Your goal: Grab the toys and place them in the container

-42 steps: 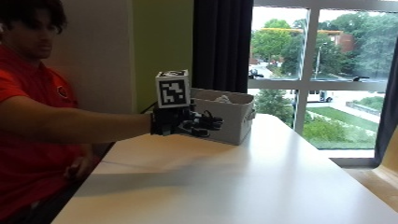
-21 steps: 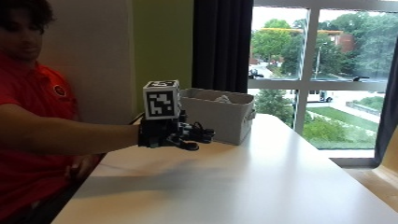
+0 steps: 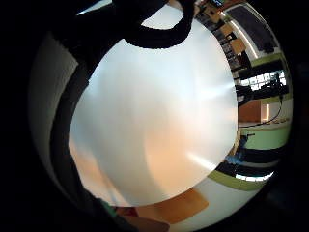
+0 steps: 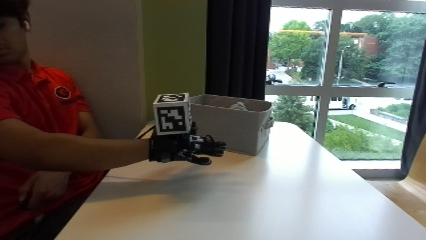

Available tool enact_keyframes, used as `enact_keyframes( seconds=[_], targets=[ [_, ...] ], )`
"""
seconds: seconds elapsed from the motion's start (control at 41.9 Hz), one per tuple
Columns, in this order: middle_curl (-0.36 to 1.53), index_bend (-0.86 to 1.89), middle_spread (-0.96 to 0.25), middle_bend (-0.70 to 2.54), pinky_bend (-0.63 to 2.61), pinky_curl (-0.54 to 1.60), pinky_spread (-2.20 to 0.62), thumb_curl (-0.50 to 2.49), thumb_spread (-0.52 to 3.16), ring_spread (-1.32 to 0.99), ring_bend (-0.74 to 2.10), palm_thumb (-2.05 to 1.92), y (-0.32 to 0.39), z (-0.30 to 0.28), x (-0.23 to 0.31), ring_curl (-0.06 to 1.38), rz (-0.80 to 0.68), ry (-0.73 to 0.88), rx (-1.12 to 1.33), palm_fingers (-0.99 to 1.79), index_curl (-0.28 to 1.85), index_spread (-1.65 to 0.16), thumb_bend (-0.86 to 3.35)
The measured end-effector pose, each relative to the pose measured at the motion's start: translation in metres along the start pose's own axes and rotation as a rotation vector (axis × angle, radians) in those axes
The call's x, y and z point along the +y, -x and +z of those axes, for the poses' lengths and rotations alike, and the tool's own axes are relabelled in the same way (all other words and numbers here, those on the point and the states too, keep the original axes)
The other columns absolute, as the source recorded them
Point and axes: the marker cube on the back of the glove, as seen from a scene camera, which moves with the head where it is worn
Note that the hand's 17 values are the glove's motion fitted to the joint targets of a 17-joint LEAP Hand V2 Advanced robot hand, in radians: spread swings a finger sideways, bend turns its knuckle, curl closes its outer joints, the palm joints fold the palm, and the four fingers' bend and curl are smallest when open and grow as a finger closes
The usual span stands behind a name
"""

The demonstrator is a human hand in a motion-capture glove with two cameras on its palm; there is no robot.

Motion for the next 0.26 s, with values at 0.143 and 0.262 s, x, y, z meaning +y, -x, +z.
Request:
enact_keyframes(
  seconds=[0.143,0.262],
  targets=[
    [0.33,0.38,-0.12,0.17,0.64,0.3,0.07,0.21,1.15,-0.12,0.19,-0.09,0.0094,0.0022,0.0009,0.26,-0.028,0.014,0.018,-0.01,0.54,-0.45,-0.07],
    [0.32,0.39,-0.12,0.17,0.64,0.3,0.07,0.2,1.15,-0.12,0.19,-0.1,0.0092,0.0034,0.0041,0.27,-0.053,0.01,0.057,0.0,0.54,-0.45,-0.07]
  ],
)
